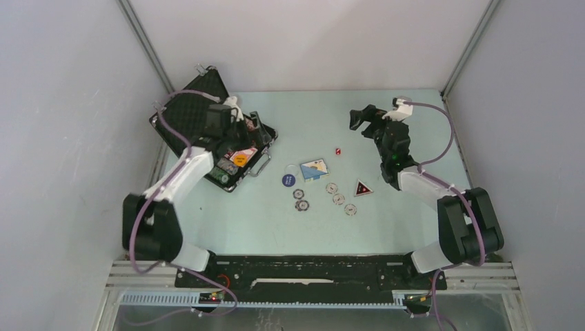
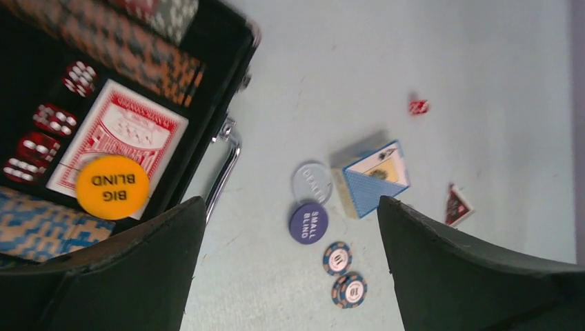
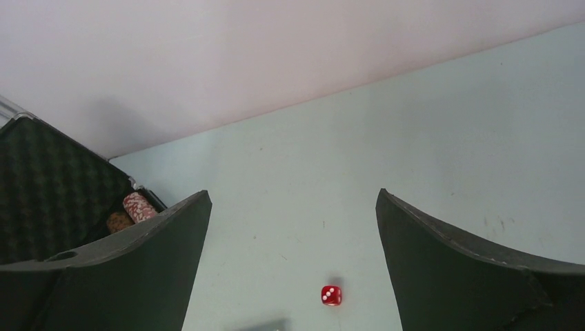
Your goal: Pack up texas hold em set
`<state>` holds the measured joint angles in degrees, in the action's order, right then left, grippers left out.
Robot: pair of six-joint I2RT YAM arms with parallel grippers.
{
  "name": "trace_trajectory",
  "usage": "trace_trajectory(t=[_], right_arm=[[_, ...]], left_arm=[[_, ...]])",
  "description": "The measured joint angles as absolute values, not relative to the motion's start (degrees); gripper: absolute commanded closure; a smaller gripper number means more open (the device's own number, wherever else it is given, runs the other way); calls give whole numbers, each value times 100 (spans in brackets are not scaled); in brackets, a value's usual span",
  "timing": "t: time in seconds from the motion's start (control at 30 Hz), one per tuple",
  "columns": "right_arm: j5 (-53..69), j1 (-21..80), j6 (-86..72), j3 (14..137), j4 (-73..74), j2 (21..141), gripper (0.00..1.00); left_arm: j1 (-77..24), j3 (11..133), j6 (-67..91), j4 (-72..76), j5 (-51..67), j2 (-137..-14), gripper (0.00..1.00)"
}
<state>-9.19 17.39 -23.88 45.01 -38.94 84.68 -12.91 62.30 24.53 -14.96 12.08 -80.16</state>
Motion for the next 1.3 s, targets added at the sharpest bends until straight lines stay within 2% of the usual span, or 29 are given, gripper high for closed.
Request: trace_trajectory(t=[0.17, 0.5, 0.63, 0.8, 0.9, 1.13, 1.3], right_arm=[[-301, 1330, -2576, 4598, -3837, 8541, 0], [327, 939, -2998, 4624, -3809, 8646, 1], [440, 897, -3085, 4624, -3769, 8648, 1], [515, 862, -3146, 4624, -3747, 8648, 2], [572, 832, -3188, 4624, -3747, 8648, 2], [685, 781, -3293, 4624, -3752, 8687, 2], [764, 746, -3339, 4624, -3750, 8755, 2]], left_arm=[[-1645, 6657, 2499, -2086, 941, -9174, 0], [-3354, 6731, 3649, -2733, -856, -9701, 0], [-3496, 6912, 4042, -2862, -1253, -10119, 7], [-3522, 7076, 4228, -2904, -1391, -10466, 11], [-3559, 7116, 4261, -2939, -1385, -10514, 19], [-3712, 7170, 4311, -2974, -1330, -10678, 18], [-3844, 7170, 4316, -3063, -1328, -10836, 24]])
